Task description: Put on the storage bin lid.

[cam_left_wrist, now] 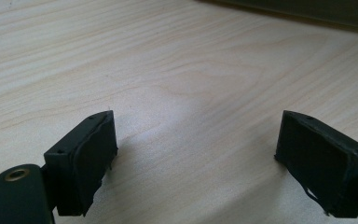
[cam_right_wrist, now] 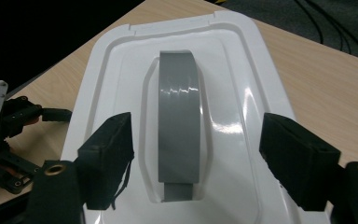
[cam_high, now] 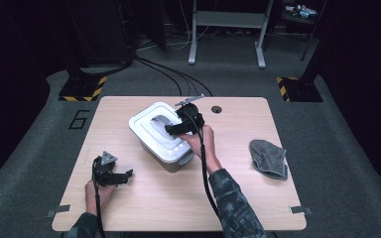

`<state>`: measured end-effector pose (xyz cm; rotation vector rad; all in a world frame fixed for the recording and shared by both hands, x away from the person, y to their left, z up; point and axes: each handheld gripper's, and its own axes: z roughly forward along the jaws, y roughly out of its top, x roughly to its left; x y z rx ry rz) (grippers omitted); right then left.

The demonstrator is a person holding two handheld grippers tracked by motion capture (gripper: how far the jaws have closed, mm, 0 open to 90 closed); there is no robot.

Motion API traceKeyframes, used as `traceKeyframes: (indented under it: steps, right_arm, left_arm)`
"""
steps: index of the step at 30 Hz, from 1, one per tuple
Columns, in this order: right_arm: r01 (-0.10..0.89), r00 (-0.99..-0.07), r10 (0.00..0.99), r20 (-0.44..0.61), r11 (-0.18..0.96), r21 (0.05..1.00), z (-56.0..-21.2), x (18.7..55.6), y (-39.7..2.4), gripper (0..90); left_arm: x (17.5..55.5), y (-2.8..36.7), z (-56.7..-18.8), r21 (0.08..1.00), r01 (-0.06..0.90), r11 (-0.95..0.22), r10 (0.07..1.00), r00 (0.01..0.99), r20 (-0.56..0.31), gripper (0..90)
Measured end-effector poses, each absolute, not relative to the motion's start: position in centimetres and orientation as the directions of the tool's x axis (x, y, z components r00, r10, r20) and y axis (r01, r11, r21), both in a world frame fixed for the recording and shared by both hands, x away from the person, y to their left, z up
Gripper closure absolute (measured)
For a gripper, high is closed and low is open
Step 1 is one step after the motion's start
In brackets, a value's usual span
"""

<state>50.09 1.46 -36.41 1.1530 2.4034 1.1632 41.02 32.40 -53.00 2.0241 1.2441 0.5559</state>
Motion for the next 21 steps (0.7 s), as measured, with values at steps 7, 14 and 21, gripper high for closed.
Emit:
traceKeyframes:
  steps: [7, 14, 21]
  right_arm:
    - [0.523, -0.664, 0.742, 0.092, 0.373, 0.766, -35.8, 48.1, -0.4, 14.0]
    - [0.492, -0.678, 0.733, 0.054, 0.398, 0.774, -36.0, 46.1, -2.1, 11.4]
    - [0.48, -0.663, 0.749, 0.008, 0.417, 0.772, -36.7, 43.0, -4.3, 9.5]
  left_arm:
    - [41.0, 32.4, -53.0, 0.74, 0.599, -0.305, 0.893, 0.45, 0.003, 12.0]
    - [41.0, 32.4, -53.0, 0.74, 0.599, -0.305, 0.893, 0.45, 0.004, 11.9]
    - [41.0, 32.4, -53.0, 0.74, 0.599, -0.305, 0.893, 0.45, 0.004, 11.9]
